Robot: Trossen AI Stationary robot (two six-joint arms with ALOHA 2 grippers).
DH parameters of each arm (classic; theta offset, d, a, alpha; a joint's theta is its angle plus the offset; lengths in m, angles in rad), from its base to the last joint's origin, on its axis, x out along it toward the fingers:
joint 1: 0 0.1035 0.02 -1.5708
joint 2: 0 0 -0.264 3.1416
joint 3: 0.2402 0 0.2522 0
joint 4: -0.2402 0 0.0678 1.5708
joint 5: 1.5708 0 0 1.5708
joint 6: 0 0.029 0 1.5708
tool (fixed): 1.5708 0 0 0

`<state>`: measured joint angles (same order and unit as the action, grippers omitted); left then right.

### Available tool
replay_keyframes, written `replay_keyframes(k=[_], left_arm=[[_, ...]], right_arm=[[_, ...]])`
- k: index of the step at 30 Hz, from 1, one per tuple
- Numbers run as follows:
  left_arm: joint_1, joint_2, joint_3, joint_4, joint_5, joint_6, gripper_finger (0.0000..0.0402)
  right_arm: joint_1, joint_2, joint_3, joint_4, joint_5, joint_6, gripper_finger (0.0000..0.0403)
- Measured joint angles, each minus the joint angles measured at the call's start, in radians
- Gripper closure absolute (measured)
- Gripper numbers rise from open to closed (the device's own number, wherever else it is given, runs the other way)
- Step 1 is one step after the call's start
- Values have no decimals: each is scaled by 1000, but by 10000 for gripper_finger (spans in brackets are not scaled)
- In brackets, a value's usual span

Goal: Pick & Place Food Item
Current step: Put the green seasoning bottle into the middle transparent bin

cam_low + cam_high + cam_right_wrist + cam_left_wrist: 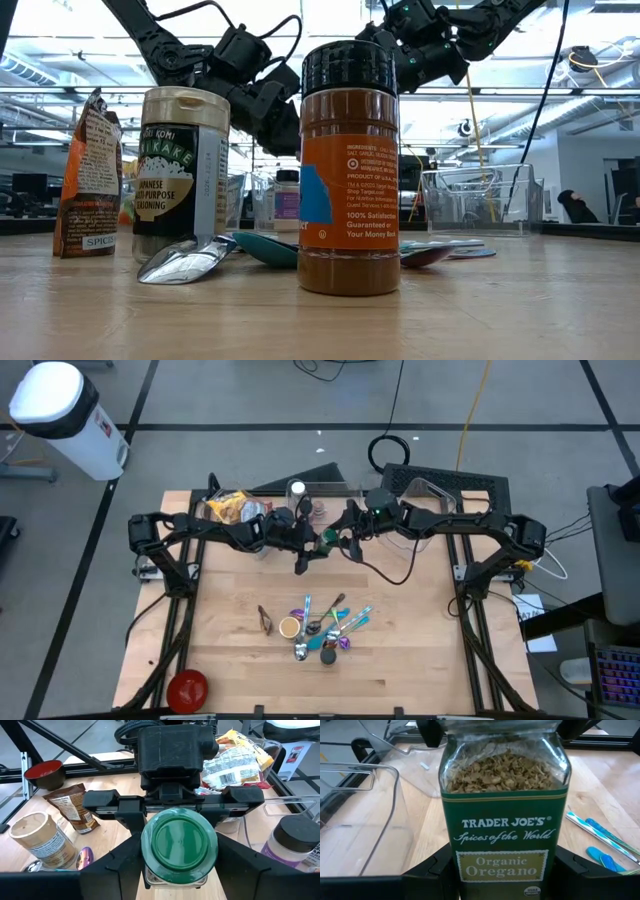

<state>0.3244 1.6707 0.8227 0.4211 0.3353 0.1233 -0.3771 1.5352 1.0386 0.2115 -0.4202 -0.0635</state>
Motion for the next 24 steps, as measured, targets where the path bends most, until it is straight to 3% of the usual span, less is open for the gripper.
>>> replay_keyframes(k=[6, 8, 11, 13, 19, 24], left_arm=[[-20, 0, 0, 14, -126, -93, 196], [-33, 0, 0, 16, -174, -137, 149], [-47, -11, 0, 29, -188, -147, 48], [-57, -29, 0, 31, -182, -152, 19], [-50, -102, 0, -2, -226, -129, 83], [-23, -193, 1, -87, -366, -130, 116]], right_arm=[[-2, 0, 0, 2, -4, 1, 204], [-1, 0, 0, 2, 9, -1, 204], [-3, 1, 0, 0, 31, -3, 205], [-18, -7, 0, -1, 57, -3, 205], [-90, -24, -1, 59, 39, 12, 205], [-166, -23, 15, 62, 10, 49, 205]])
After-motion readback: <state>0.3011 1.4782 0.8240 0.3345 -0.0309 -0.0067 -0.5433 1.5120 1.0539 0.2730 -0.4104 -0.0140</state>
